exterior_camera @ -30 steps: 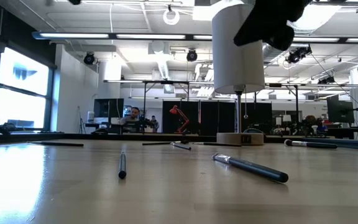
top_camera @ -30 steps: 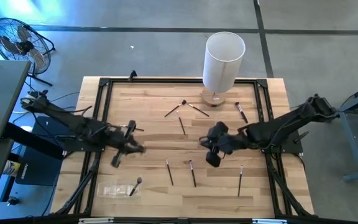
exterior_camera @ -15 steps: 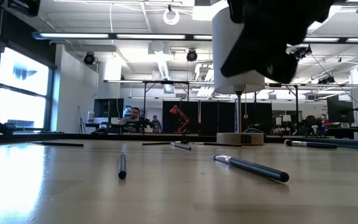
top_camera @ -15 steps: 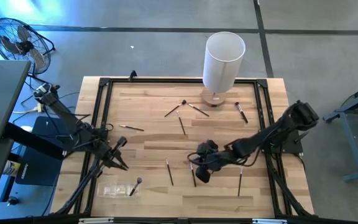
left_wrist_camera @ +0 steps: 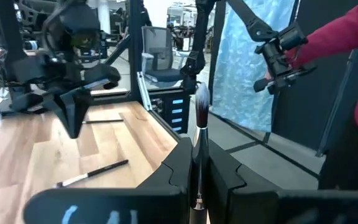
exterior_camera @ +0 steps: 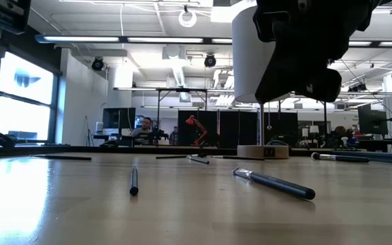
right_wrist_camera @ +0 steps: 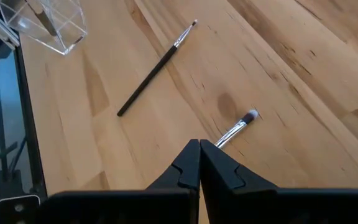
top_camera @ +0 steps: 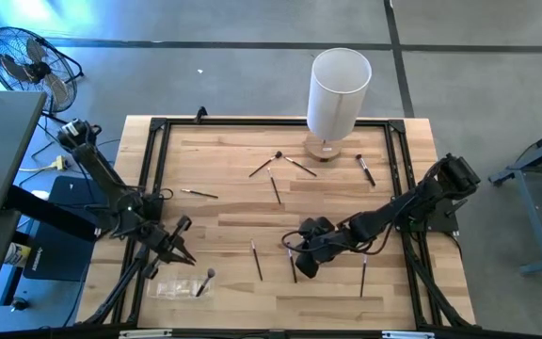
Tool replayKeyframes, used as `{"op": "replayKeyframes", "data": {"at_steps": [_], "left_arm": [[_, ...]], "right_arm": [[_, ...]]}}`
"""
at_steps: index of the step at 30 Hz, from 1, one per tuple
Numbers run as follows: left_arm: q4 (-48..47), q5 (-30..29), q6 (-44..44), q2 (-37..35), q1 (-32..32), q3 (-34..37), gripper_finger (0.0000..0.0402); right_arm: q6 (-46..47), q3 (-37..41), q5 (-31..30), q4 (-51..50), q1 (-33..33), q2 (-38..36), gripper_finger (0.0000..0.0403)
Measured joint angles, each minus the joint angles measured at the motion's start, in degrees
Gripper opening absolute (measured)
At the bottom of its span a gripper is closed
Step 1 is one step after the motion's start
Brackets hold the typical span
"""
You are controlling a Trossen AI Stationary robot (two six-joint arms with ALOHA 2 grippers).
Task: Put items in baskets/containers
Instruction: Put the black eyeshadow brush into the transparent organizer
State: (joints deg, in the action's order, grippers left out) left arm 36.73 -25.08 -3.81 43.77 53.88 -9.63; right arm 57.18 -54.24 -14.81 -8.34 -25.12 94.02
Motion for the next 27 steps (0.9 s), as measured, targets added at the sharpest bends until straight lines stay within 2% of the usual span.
{"op": "replayKeyframes", "data": {"at_steps": [12, 18, 24, 27], "left_arm": [[16.82, -1.57, -2.55, 16.36, 2.52, -0.23, 0.0013], [17.18, -0.45, -4.21, 22.28, 2.52, -2.51, 0.0013], [17.12, 0.37, -6.33, 24.50, 2.48, -2.89, 0.0013], [16.88, 0.55, -7.67, 24.77, 2.41, -2.89, 0.0032]], "right_arm": [[0.91, 0.00, 0.13, -0.04, 0.00, 0.00, 0.0001], [1.13, 0.00, 0.20, 0.00, 0.00, 0.00, 0.0001], [1.34, 0.00, 0.20, 0.01, 0.00, 0.00, 0.0001], [1.34, 0.00, 0.20, 0.02, 0.00, 0.00, 0.0000]]}}
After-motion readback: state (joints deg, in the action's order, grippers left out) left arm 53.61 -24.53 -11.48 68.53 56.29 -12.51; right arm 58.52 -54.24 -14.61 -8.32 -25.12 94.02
